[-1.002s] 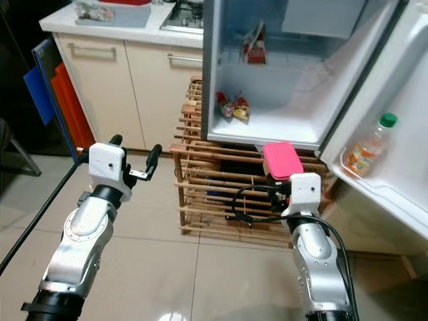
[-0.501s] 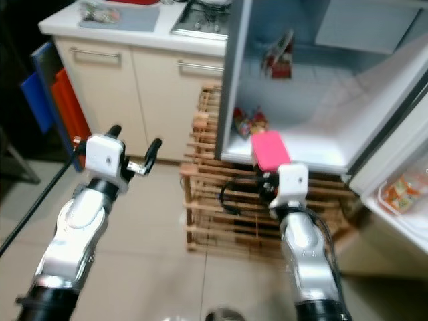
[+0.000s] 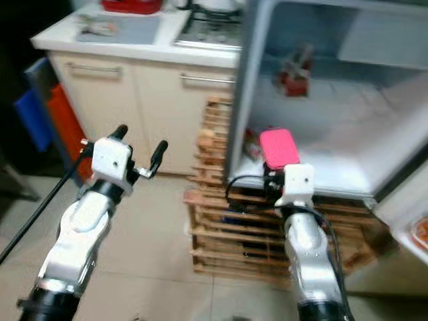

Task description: Restocking fridge

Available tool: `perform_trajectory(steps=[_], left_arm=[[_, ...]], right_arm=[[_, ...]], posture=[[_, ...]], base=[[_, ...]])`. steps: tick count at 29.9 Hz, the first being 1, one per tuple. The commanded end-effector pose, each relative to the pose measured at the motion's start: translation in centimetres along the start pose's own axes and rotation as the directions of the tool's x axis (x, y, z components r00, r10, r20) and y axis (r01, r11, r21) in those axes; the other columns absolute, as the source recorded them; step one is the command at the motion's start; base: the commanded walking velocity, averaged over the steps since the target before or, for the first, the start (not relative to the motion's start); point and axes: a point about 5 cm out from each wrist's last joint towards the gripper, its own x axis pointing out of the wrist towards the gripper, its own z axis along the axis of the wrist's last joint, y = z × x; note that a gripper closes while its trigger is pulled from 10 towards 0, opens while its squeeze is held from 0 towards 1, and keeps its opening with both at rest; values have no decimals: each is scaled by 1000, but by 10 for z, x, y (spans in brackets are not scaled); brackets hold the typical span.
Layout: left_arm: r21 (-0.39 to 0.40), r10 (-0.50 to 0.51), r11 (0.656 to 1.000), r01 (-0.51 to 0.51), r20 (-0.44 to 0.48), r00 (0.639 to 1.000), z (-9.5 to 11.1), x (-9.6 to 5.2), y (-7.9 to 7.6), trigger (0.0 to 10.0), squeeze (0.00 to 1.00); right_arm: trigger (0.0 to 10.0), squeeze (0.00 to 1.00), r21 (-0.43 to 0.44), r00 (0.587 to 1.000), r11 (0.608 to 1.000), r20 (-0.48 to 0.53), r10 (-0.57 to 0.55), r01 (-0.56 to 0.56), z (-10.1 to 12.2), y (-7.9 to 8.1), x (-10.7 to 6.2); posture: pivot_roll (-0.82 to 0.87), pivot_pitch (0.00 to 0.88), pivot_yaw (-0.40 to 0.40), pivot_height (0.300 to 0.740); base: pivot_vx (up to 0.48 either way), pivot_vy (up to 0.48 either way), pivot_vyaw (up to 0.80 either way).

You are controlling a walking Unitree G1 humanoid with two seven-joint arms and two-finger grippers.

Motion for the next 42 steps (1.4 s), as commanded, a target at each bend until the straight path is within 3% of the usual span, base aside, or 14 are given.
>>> perform_trajectory(steps=[1,8,20,24,29,34,42], left_arm=[[10,21,1000,-21,-13,1000,-2,-4,9,10000,0],[23,26,999,-25,-19,999,-3,-4,8,10000,0],[9,57,998,-56,-25,998,-2,-7,8,10000,0],[0,64,998,-64,11,998,3,-7,9,10000,0],[5,91,996,-92,48,995,11,-7,13,10000,0],[37,70,997,-73,68,995,17,-8,9,10000,0],[75,96,992,-98,30,995,12,-12,18,10000,0]], right_arm=[[0,0,9,999,1000,40,16,-16,8,8,1],[0,0,8,999,1000,44,28,-28,9,11,3],[0,0,10,997,998,46,58,-58,10,16,4],[0,0,8,996,998,56,67,-67,12,18,4],[0,0,2,984,992,123,127,-128,31,28,5],[0,0,38,952,969,203,230,-243,59,48,12],[0,0,67,928,947,232,292,-315,77,64,29]], posture=[[-62,0,-7,740],[-60,0,-9,740],[-53,0,-15,740],[-53,0,-17,740],[-50,0,-20,740],[-37,0,-26,740],[8,0,-45,740]], base=[[0,0,-781],[0,-40,-425],[176,-405,0],[283,-384,0],[0,0,0],[0,0,0],[0,0,0]])
